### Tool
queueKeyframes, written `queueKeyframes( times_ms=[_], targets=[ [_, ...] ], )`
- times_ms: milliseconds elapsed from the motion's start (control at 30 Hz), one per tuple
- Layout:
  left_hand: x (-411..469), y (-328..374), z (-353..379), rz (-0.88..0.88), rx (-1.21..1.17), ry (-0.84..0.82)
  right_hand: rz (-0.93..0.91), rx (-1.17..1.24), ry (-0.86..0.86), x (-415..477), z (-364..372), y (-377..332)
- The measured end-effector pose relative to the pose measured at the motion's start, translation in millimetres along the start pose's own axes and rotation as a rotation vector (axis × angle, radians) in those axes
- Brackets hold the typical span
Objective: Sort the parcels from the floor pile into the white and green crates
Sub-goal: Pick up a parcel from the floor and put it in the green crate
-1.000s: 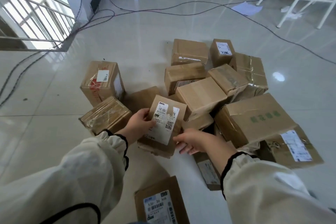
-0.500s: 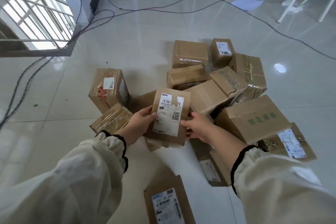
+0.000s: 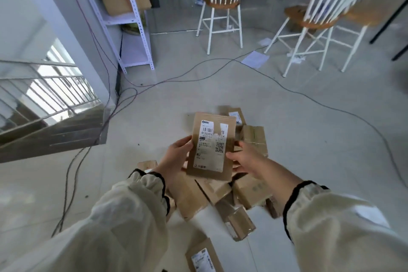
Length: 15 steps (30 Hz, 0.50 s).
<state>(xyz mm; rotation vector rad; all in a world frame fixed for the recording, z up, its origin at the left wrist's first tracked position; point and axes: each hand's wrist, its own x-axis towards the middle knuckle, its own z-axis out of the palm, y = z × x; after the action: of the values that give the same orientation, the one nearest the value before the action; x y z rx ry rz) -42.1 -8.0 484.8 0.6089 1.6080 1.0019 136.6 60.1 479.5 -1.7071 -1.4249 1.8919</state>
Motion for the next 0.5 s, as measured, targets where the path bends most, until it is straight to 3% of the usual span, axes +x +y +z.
queueKeyframes(
  times_ms=[233,500],
  targets=[
    [-97.1,153.7,48.1,0.083,0.055,-0.060,-0.044,-0.009,0.148,-128.4,-75.0,-112.9],
    [-155.9,221.3,103.5,0.189,0.080,-0.111,-0.072,0.098,0.285,-214.3,-129.8,-145.4]
  ],
)
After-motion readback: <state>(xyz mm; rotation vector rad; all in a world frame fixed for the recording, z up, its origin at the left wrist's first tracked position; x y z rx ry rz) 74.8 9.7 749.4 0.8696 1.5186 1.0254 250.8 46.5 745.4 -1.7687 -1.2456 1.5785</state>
